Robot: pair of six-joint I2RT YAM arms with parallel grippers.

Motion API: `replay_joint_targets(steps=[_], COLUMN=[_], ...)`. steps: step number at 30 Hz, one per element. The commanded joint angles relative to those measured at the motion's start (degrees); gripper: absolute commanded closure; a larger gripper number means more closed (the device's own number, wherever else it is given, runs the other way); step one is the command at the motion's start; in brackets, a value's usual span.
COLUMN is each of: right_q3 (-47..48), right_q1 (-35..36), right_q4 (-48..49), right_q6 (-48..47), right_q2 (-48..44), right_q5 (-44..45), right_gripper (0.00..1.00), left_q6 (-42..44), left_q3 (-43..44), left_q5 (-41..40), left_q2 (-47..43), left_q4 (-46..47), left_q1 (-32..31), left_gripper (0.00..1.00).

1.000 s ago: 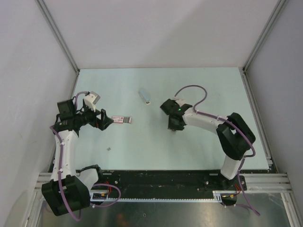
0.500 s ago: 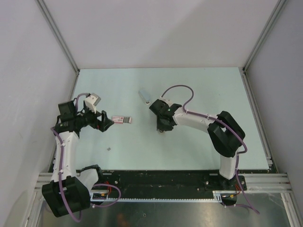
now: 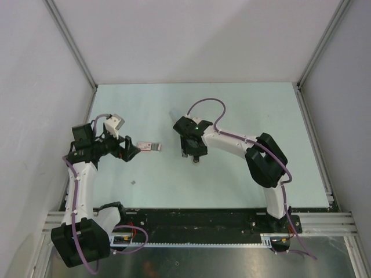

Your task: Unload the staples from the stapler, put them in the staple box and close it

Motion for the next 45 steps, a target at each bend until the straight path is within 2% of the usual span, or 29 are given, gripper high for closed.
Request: replay_joint_targets(steps=[1,6,13,16,18,21,25,32,38,45], right_q3=[6.1,7.2,7.0,7.0,7.0,5.2,-1.3,-10.0,-14.0,-14.9], right_q1=[-0.8,-2.0,-2.7,-3.0,-2.9,-2.2,-1.3,1.1,1.8,2.5], right_q4=[-3.9,-4.1,-3.7,-2.6,-1.0,4.1,14.1,24.0,27.3,29.3], right_q6=[-2.9,-4.6,-5.6,-5.5,-5.1,-3.9,0.0,6.2,9.8,13.0], right_q2=[2.6,3.5,4.0,3.6,2.2,-2.2,-9.8,-18.0,-20.8,-20.3], right_q5=[2.1,1.1,-1.2,-2.8,-3.8,-4.7,-4.2,1.9,6.5,9.1], right_gripper=[0.39,0.51,0.76,0.92,0.98,1.00,1.00,1.00,1.00,1.00], left_q6=[-1.0,-0.9,-1.1,-2.6,-4.5,-7.4,-11.0,-12.6,-14.6,-20.0], left_q3=[0.4,-0.3,-0.3,-0.2,0.0,0.0,0.2,0.9,-0.8,0.3], left_q5=[0.0,-1.3,-3.6,-4.5,-6.5,-9.1,-8.8,-9.0,-6.1,1.6], left_q2=[-1.3,-0.7,1.1,2.5,4.0,5.7,7.0,12.8,15.8,20.1], left_q4=[0.8,0.8,0.8,1.8,3.7,8.2,14.0,15.3,15.8,16.2], left_q1=[-0.9,-2.6,-6.1,-10.8,-15.9,-21.4,-24.3,-32.3,-34.1,-34.1], left_gripper=[0.00,0.00,0.01,0.01,0.01,0.00,0.01,0.01,0.01,0.00])
